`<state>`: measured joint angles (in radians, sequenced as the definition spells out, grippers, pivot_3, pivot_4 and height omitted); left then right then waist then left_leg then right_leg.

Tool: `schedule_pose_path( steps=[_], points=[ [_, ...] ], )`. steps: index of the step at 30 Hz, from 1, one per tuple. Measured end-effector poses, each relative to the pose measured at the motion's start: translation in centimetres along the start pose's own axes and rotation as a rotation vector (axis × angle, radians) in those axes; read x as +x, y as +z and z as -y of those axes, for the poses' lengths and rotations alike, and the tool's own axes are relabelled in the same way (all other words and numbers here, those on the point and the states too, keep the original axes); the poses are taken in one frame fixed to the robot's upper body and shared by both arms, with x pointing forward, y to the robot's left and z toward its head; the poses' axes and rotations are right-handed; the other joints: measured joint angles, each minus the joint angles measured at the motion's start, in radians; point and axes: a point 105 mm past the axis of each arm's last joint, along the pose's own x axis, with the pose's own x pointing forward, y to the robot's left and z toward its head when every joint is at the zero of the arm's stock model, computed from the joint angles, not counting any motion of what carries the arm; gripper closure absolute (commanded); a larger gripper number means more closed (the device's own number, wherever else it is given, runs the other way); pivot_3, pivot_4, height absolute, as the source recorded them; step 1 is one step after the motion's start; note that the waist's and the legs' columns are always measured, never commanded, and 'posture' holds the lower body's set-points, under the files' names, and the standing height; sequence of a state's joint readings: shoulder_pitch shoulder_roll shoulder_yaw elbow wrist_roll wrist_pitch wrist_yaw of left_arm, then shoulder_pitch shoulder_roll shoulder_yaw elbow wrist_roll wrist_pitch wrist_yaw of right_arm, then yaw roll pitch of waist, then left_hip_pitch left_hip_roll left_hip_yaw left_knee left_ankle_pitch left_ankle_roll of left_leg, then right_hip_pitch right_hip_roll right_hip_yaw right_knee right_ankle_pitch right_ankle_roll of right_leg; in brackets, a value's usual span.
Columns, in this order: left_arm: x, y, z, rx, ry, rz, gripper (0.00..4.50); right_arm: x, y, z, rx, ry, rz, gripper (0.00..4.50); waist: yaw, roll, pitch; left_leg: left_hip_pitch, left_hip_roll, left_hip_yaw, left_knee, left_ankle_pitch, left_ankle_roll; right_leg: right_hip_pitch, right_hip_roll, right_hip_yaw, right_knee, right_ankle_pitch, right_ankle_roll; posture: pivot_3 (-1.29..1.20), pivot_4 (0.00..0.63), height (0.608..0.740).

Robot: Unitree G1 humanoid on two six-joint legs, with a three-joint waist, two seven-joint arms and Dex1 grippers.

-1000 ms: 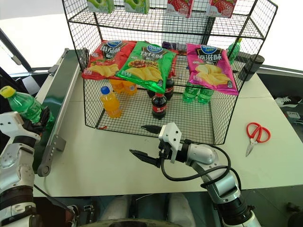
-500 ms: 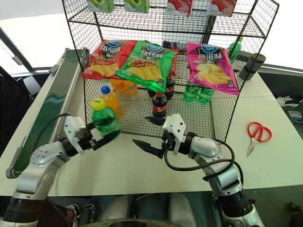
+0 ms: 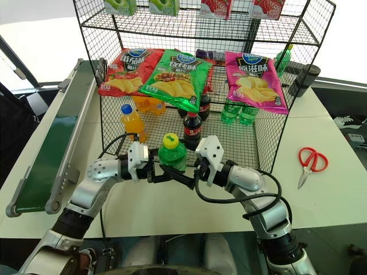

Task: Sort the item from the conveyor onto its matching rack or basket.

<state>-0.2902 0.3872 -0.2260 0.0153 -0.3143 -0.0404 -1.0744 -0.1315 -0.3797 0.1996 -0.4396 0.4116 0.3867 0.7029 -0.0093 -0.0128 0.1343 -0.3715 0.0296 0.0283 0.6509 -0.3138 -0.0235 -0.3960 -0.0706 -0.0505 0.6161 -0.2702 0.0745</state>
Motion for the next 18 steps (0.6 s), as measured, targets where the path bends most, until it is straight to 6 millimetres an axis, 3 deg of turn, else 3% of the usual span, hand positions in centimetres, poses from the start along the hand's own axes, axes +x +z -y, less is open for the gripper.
schedule_pose_path(
  steps=[1, 5, 6, 10, 13, 14, 18],
  points=[
    [0.1, 0.0, 0.0, 0.003, -0.005, 0.005, 1.75, 0.0, 0.0, 0.0, 0.004, -0.003, 0.000, 0.00, 0.000, 0.000, 0.000, 0.000, 0.000, 0.000, 0.000, 0.000, 0.000, 0.000, 0.001, 0.000, 0.000, 0.000, 0.000, 0.00, 0.150, 0.740],
    [0.5, -0.1, -0.2, 0.004, -0.017, 0.008, 1.75, -0.1, 0.0, 0.0, 0.010, -0.009, -0.003, 1.33, 0.001, 0.000, 0.000, 0.000, 0.001, -0.001, 0.001, 0.000, 0.000, 0.001, 0.004, 0.000, 0.000, 0.000, 0.000, 0.00, 0.150, 0.740],
    [0.5, -0.1, -0.2, 0.002, -0.020, 0.010, 1.75, -0.2, 0.0, 0.0, 0.009, -0.011, -0.005, 1.46, 0.001, 0.000, 0.000, 0.000, 0.001, -0.001, 0.001, 0.000, 0.000, 0.001, 0.004, 0.000, 0.000, 0.000, 0.000, 0.00, 0.150, 0.740],
    [0.6, -0.2, -0.1, -0.004, -0.021, 0.012, 1.75, -0.2, -0.1, 0.1, 0.012, -0.013, -0.008, 1.46, 0.000, 0.000, 0.000, 0.000, 0.002, -0.002, 0.001, 0.000, 0.000, 0.001, 0.006, 0.000, 0.000, 0.000, 0.000, 0.00, 0.150, 0.740],
    [0.6, -0.2, -0.2, -0.007, -0.018, 0.012, 0.24, -0.3, -0.1, 0.2, 0.013, -0.022, -0.007, 1.46, 0.001, 0.000, 0.000, 0.000, 0.002, -0.002, 0.001, 0.000, 0.000, 0.001, 0.006, 0.000, 0.000, 0.000, 0.000, 0.00, 0.150, 0.740],
    [0.6, -0.2, -0.2, -0.008, -0.015, 0.010, 0.02, -0.3, 0.0, 0.4, 0.013, -0.034, -0.004, 1.46, 0.001, 0.000, 0.000, 0.000, 0.002, -0.002, 0.001, 0.000, 0.000, 0.001, 0.006, 0.000, 0.000, 0.000, 0.000, 0.00, 0.150, 0.740],
    [-0.4, -0.8, -0.6, -0.026, 0.018, -0.034, 0.02, -1.0, 0.2, 2.0, -0.001, -0.130, 0.005, 1.46, 0.000, 0.000, 0.000, 0.000, 0.003, -0.002, 0.001, 0.000, 0.000, 0.001, 0.006, 0.000, 0.000, 0.000, 0.000, 0.00, 0.150, 0.740]
  ],
)
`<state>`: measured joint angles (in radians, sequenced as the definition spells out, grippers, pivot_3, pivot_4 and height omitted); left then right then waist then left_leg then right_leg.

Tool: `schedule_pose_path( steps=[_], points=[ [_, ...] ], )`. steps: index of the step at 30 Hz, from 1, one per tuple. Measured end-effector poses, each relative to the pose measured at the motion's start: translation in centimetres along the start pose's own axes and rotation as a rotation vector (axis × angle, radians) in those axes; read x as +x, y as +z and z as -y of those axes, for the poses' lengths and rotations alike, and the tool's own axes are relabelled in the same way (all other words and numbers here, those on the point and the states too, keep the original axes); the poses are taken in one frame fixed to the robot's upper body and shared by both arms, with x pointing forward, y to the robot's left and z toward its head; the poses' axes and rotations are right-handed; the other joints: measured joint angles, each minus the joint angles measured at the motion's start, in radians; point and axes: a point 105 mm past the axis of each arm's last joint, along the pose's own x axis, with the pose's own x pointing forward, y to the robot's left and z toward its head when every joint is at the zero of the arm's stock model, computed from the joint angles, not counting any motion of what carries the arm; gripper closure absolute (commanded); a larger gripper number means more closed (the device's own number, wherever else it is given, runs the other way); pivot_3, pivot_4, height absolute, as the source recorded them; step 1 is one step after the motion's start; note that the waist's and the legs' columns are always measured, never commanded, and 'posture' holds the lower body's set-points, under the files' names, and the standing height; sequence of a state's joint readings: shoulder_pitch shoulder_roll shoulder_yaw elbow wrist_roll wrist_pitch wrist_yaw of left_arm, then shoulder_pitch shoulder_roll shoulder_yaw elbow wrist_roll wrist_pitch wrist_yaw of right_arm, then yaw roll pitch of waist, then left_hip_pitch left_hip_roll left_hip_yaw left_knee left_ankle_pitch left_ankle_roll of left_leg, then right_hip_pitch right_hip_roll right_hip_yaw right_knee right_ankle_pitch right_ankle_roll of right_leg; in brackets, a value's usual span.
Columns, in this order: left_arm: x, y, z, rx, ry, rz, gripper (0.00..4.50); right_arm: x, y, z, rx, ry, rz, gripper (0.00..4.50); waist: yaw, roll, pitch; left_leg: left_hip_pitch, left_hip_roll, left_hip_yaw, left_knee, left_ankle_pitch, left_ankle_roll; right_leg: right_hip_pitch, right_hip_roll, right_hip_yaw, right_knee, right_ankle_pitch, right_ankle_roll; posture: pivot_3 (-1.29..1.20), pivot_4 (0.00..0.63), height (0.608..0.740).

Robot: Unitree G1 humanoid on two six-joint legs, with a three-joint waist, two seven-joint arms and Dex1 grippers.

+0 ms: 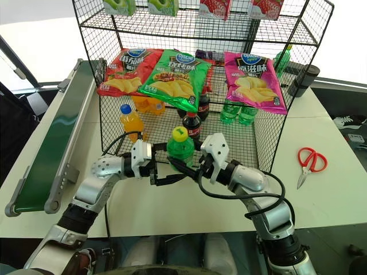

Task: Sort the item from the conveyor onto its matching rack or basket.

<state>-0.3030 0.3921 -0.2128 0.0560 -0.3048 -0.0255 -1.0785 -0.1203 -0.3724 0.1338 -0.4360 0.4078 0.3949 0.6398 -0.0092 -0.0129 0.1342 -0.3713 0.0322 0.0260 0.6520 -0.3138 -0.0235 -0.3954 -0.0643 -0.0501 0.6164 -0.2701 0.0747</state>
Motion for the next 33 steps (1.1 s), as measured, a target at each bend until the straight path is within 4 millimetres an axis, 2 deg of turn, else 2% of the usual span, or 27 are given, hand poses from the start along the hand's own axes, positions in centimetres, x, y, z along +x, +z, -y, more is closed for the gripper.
schedule_pose_path(
  steps=[3, 6, 9, 11, 14, 18, 25, 33],
  points=[
    [-1.3, -1.2, 0.7, -0.027, 0.025, -0.040, 0.02, -1.6, 0.0, 2.6, -0.031, -0.152, 0.005, 1.46, 0.001, 0.001, 0.000, 0.000, 0.001, 0.000, -0.001, 0.000, 0.000, 0.000, 0.000, 0.001, 0.000, 0.000, 0.000, 0.00, 0.150, 0.740],
    [-2.6, -1.8, 0.7, -0.058, 0.082, -0.064, 0.02, -3.7, -1.0, 5.4, -0.061, -0.333, -0.026, 1.46, 0.007, 0.001, 0.000, 0.000, 0.001, 0.000, 0.000, 0.000, 0.000, 0.000, -0.001, 0.001, 0.000, 0.000, 0.000, 0.00, 0.150, 0.740],
    [-3.3, -0.9, 0.3, -0.047, 0.130, -0.044, 0.02, -5.7, -3.0, 7.6, -0.052, -0.489, -0.070, 1.46, 0.014, 0.001, 0.000, 0.001, 0.001, 0.001, 0.000, 0.000, 0.000, 0.000, -0.001, 0.003, 0.000, 0.000, 0.000, 0.00, 0.150, 0.740],
    [-3.3, -0.3, 0.2, -0.039, 0.137, -0.033, 0.02, -6.4, -3.9, 8.5, -0.038, -0.556, -0.076, 1.46, 0.016, 0.002, 0.000, 0.001, 0.001, 0.001, 0.000, 0.000, 0.000, 0.000, -0.001, 0.003, 0.001, 0.000, 0.000, 0.00, 0.150, 0.740],
    [-3.3, 0.0, 0.4, -0.037, 0.141, -0.030, 0.02, -6.6, -5.0, 9.3, -0.030, -0.619, -0.073, 1.46, 0.013, 0.002, 0.000, 0.002, 0.001, 0.002, -0.001, 0.000, 0.000, 0.000, 0.001, 0.005, 0.001, 0.000, 0.000, 0.00, 0.150, 0.740],
    [-3.1, 0.4, 0.6, -0.037, 0.132, -0.019, 0.02, -6.4, -6.3, 11.3, -0.006, -0.721, -0.067, 1.46, 0.013, 0.003, 0.000, 0.003, 0.001, 0.003, 0.000, 0.000, 0.000, 0.000, 0.001, 0.006, 0.002, 0.000, 0.000, 0.00, 0.150, 0.740],
    [-2.8, 0.9, 0.8, -0.048, 0.120, -0.014, 0.02, -7.0, -7.0, 15.0, 0.018, -0.870, -0.035, 1.46, 0.015, 0.004, 0.000, 0.002, 0.001, 0.003, -0.001, 0.000, 0.000, 0.000, 0.000, 0.007, 0.002, 0.000, 0.000, 0.00, 0.150, 0.740],
    [-2.7, 1.0, 0.6, -0.047, 0.118, -0.015, 0.02, -7.0, -7.2, 15.4, 0.025, -0.883, -0.014, 1.46, 0.012, 0.004, 0.000, 0.003, 0.001, 0.004, -0.001, 0.000, 0.000, 0.000, 0.000, 0.008, 0.002, 0.000, 0.000, 0.00, 0.150, 0.740]
  ],
)
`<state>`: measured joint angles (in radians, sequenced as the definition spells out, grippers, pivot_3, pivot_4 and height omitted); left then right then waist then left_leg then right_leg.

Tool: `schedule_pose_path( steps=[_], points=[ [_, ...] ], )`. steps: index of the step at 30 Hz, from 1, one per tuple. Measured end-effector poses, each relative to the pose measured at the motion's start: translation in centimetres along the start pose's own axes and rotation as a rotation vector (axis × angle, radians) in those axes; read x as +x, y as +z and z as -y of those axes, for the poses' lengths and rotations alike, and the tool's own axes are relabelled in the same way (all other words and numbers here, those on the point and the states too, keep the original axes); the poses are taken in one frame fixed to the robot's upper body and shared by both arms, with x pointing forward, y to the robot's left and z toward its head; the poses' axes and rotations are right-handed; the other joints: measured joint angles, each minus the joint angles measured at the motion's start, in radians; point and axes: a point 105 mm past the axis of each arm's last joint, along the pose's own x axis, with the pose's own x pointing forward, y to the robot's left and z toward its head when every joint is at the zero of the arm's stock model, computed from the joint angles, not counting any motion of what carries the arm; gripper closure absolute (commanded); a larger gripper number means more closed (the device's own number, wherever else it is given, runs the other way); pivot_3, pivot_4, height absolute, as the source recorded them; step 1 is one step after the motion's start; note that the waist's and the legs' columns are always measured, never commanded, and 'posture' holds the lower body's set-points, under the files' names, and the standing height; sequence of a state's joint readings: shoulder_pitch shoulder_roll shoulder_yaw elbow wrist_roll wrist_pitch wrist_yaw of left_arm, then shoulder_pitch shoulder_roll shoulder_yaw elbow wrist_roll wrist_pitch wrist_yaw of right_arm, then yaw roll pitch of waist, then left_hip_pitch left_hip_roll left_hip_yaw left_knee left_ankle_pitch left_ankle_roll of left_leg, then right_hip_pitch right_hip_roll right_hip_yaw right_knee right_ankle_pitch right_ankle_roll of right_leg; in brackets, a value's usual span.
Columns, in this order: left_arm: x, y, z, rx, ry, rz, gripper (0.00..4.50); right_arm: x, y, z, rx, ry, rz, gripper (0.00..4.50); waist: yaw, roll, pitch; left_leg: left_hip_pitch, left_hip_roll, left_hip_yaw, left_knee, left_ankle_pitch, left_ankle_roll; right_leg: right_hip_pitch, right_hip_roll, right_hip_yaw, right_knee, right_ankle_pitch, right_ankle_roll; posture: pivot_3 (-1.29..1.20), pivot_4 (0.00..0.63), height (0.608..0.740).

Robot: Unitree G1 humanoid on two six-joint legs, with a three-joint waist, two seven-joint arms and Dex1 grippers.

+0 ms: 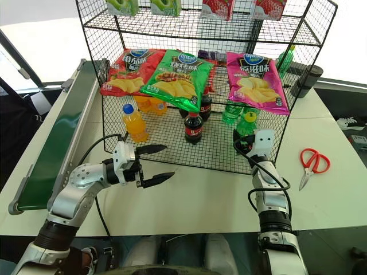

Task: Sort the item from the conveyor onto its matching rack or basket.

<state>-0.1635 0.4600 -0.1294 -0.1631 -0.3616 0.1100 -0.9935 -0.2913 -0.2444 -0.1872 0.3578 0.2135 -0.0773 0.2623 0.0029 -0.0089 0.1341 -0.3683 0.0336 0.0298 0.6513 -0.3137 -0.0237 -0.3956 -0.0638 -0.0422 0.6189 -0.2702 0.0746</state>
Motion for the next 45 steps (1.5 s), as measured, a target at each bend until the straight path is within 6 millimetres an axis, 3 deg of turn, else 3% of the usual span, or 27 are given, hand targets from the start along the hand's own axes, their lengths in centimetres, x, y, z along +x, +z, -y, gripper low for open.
schedule_pose_path(
  steps=[3, 11, 18, 23, 29, 36, 41, 45],
  points=[
    [0.1, -0.1, 0.0, -0.007, 0.001, -0.004, 0.00, 0.0, 0.0, -0.1, 0.009, 0.005, 0.002, 0.05, -0.001, 0.000, 0.000, 0.000, 0.000, 0.000, 0.000, 0.000, 0.000, 0.000, 0.000, 0.000, 0.000, 0.000, 0.000, 0.00, 0.150, 0.740],
    [0.1, -0.1, 0.0, -0.012, 0.010, -0.010, 0.00, -0.8, 0.6, 0.0, -0.043, -0.003, 0.034, 0.05, 0.000, 0.000, 0.000, 0.001, 0.000, 0.000, 0.000, 0.000, 0.000, 0.000, 0.000, 0.000, 0.000, 0.000, 0.000, 0.00, 0.150, 0.740],
    [-0.5, -0.8, -0.8, -0.016, 0.078, -0.059, 0.00, -4.1, 1.7, -1.0, -0.129, 0.045, 0.045, 0.05, 0.003, 0.001, -0.001, 0.001, 0.000, 0.000, 0.000, 0.000, 0.000, 0.000, 0.000, 0.001, 0.000, 0.000, 0.000, 0.00, 0.150, 0.740],
    [-2.6, -1.7, -2.8, -0.007, 0.195, -0.124, 0.00, -6.7, 2.2, -2.5, -0.199, 0.161, 0.002, 0.05, 0.002, 0.001, -0.001, 0.002, 0.000, 0.000, 0.000, 0.000, 0.000, 0.001, 0.000, 0.001, 0.001, 0.000, 0.000, 0.00, 0.150, 0.740],
    [-6.6, -2.4, -4.7, -0.017, 0.357, -0.178, 0.00, -10.1, 4.3, -3.6, -0.227, 0.356, -0.024, 0.05, 0.008, 0.000, -0.001, 0.007, 0.000, 0.000, -0.001, 0.000, 0.000, 0.005, 0.000, 0.001, -0.001, 0.000, 0.000, 0.00, 0.150, 0.740],
    [-11.3, -3.5, -5.8, -0.073, 0.504, -0.222, 0.00, -13.2, 4.4, -0.4, -0.232, 0.419, -0.147, 0.05, 0.010, -0.001, -0.001, 0.011, 0.000, 0.001, -0.002, 0.000, 0.001, 0.008, 0.000, 0.001, -0.001, -0.001, -0.001, 0.00, 0.150, 0.740],
    [-13.6, -5.0, -5.2, -0.118, 0.538, -0.282, 0.00, -13.5, 4.8, 0.8, -0.242, 0.413, -0.157, 0.05, 0.007, -0.001, -0.001, 0.011, 0.001, 0.001, -0.003, -0.001, 0.001, 0.008, 0.000, 0.002, 0.000, -0.001, -0.001, 0.00, 0.150, 0.740],
    [-14.2, -5.9, -4.7, -0.140, 0.547, -0.301, 0.00, -13.4, 4.9, 0.7, -0.246, 0.421, -0.156, 0.05, 0.011, -0.001, -0.001, 0.011, 0.000, 0.001, -0.003, -0.001, 0.001, 0.008, -0.001, 0.002, -0.001, -0.002, -0.002, 0.00, 0.150, 0.740]
  ],
)
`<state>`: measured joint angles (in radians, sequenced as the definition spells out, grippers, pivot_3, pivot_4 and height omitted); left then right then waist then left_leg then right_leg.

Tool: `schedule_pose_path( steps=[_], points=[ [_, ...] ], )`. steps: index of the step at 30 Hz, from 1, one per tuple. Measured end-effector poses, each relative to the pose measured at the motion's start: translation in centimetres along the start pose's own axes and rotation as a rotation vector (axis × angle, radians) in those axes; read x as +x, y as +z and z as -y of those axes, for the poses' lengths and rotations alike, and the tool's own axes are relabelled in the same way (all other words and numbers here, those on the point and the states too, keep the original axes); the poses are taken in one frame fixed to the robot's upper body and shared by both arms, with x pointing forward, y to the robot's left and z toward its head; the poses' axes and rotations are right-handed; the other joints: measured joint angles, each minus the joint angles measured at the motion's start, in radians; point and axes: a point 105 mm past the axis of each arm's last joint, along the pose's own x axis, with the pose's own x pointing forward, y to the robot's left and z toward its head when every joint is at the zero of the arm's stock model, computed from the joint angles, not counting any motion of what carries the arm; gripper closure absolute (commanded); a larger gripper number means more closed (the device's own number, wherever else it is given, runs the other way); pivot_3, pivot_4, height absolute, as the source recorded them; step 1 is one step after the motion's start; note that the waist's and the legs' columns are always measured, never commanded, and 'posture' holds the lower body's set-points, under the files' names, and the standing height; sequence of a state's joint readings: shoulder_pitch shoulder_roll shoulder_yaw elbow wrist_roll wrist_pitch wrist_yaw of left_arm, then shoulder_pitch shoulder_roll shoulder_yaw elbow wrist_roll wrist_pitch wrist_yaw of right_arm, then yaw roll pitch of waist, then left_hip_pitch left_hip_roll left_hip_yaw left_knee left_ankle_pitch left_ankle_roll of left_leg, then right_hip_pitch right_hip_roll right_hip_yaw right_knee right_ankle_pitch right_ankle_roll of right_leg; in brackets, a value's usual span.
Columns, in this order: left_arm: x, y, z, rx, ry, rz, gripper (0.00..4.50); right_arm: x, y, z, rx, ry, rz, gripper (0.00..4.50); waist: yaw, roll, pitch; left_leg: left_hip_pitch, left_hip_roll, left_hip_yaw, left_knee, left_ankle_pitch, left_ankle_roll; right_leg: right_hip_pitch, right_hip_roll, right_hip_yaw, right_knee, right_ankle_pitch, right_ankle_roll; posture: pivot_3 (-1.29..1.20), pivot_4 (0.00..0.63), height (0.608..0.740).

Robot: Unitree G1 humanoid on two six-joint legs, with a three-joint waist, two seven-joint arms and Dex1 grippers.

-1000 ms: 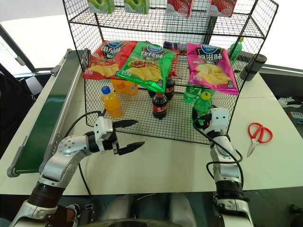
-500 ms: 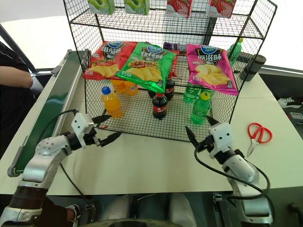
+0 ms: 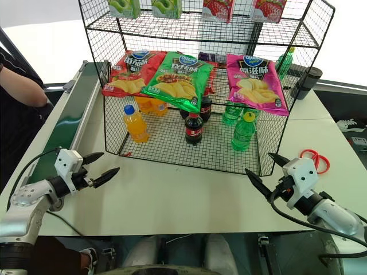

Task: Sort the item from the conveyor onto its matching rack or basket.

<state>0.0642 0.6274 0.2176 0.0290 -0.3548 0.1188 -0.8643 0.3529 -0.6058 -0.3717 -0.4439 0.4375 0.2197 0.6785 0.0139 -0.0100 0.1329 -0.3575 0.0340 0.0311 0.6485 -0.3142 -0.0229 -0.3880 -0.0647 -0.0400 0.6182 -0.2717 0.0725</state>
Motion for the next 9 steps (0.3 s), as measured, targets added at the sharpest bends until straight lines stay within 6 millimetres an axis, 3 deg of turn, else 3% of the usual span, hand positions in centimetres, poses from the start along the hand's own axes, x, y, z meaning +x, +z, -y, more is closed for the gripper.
schedule_pose_path(
  steps=[9],
  points=[
    [0.1, 0.3, -0.1, 0.029, 0.022, 0.025, 0.00, -0.2, -1.0, 0.3, 0.020, 0.009, -0.019, 0.05, -0.001, 0.000, 0.000, 0.000, 0.001, 0.000, 0.000, 0.000, 0.000, 0.000, -0.001, 0.000, 0.000, -0.001, -0.001, 0.00, 0.150, 0.740]
  ],
)
